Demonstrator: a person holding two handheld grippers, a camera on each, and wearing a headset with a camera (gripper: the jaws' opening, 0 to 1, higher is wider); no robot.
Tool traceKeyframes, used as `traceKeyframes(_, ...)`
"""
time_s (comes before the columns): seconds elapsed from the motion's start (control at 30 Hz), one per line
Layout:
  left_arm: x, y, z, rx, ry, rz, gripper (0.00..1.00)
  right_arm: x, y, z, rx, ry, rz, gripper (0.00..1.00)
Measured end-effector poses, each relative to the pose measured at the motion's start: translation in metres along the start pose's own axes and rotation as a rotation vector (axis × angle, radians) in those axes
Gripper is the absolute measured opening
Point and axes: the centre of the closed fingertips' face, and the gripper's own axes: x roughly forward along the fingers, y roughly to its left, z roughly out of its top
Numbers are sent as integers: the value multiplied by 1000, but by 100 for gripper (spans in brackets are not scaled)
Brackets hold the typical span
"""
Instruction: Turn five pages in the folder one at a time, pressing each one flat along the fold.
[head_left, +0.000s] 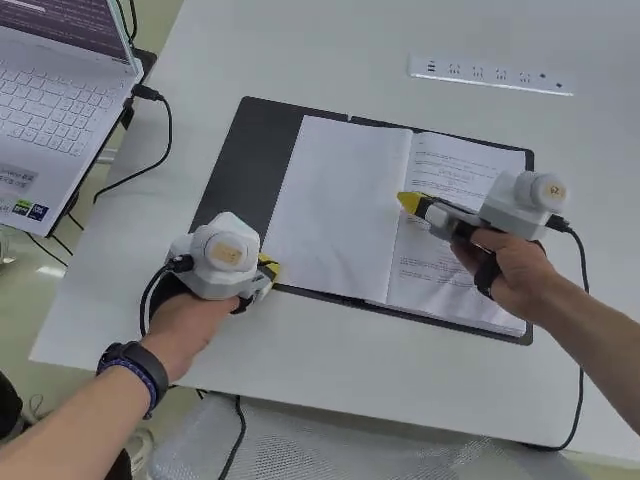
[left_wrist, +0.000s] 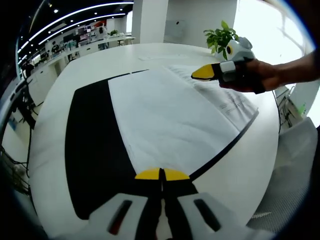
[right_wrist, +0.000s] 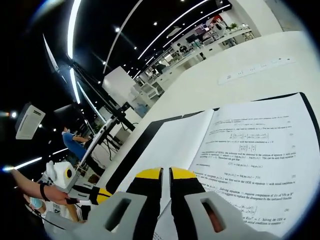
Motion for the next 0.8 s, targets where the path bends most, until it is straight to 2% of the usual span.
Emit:
traceKeyframes(0.1, 0, 0, 0, 15, 10, 7, 0, 2, 1, -2, 7, -4, -3, 0)
traceKeyframes(0.27, 1, 1, -2, 0, 11, 9, 0, 8, 5, -14, 0, 27, -8, 0)
traceKeyframes(0.37, 2, 1, -3, -9, 16, 14, 0, 5, 8, -12, 9, 18, 13, 0)
traceKeyframes(0.47, 3, 1, -3, -5, 17, 21, 0, 5, 10, -11, -29, 24, 24, 0)
traceKeyframes(0.53, 2, 1, -4, -5, 16, 21, 0, 5, 9, -10, -21, 14, 19, 0)
traceKeyframes(0.6, 3, 0, -3, -10, 17, 17, 0, 7, 5, -5, 18, -15, 12, 0)
traceKeyframes(0.8, 2, 0, -4, -22, 12, 17, 0, 14, -3, 4, 47, -46, 4, 0)
